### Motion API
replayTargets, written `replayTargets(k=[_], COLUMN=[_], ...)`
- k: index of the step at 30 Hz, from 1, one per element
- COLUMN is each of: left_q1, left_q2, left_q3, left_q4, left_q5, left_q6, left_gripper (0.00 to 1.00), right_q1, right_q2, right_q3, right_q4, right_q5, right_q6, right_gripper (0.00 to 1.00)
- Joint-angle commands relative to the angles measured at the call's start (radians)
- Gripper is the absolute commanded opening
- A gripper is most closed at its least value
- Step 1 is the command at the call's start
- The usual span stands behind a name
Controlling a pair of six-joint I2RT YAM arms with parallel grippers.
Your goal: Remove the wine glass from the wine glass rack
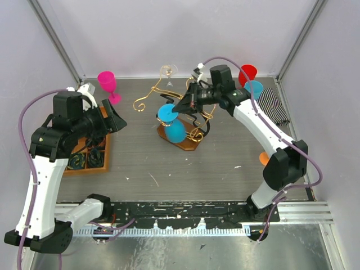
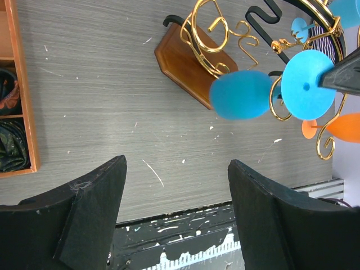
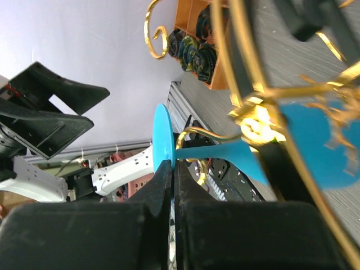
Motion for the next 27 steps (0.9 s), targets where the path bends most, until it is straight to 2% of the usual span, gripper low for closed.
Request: replayTargets(k=[1,8,19,24,27], left_q1=[-0.002,-0.003,-0.003,-0.002,-0.002], left_q2=[-0.011,-0.008,-0.032,-0.031,-0.032], left_q3=[-0.006,-0.02,-0.028,-0.03,-0.032], left_q4=[0.002,0.016,-0.001,-0.005,-0.008], left_q5=[0.009,0.019,0.004,-0.003,-0.006], left_q6=[0.006,-0.001,0.011,0.017,0.019], left_gripper=[0.8,0.79,0.8,0.81,0.81], right_q1=[-0.097,-0.098,0.042,0.185,0.296], right_q2=[-0.099,-0.195,-0.367,-0.458,-0.502], right_q3=[-0.034,-0.111,-0.187,-0.234,-0.222], right_q4=[0.041,0.013,-0.076,-0.217,-0.305], right_q5=[-0.021,-0.06,-0.016,0.091,0.242], right_q6=[-0.011,-0.033,-0.048,-0.129,-0.198], right_gripper=[0.01,0.01,0.01,0.01,0.01])
